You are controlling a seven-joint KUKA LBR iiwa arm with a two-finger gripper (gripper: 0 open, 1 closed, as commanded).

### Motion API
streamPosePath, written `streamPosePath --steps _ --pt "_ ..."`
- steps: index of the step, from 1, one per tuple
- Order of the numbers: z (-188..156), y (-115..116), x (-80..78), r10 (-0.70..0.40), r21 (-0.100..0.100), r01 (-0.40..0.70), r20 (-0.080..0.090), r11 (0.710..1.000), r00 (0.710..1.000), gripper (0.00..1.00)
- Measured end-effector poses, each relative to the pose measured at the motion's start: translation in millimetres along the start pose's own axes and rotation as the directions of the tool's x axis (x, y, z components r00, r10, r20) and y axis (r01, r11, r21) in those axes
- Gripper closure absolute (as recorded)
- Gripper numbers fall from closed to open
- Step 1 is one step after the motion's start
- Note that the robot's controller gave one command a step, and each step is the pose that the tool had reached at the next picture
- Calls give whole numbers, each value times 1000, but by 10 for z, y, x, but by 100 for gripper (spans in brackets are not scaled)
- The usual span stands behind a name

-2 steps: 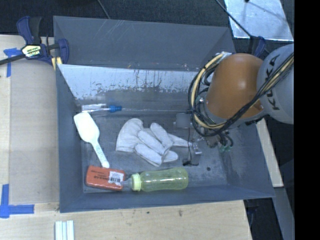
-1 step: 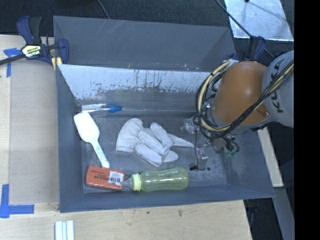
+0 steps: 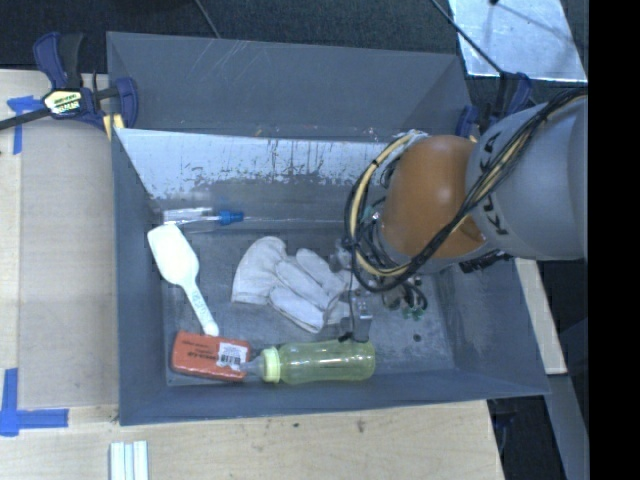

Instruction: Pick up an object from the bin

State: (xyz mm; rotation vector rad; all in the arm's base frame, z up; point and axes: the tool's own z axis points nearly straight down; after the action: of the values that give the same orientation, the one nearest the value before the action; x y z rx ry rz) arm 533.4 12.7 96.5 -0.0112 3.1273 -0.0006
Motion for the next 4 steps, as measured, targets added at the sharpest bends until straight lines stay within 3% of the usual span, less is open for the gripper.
streamPosePath --steps 1,2,3,4 --pt "218 10 89 -114 -1 114 5 994 993 100" --pt "219 10 90 -114 -1 114 5 993 993 100" --pt "-160 -64 208 -116 -2 116 -15 993 993 100" --pt "-647 -13 394 -143 -2 143 -14 990 990 100"
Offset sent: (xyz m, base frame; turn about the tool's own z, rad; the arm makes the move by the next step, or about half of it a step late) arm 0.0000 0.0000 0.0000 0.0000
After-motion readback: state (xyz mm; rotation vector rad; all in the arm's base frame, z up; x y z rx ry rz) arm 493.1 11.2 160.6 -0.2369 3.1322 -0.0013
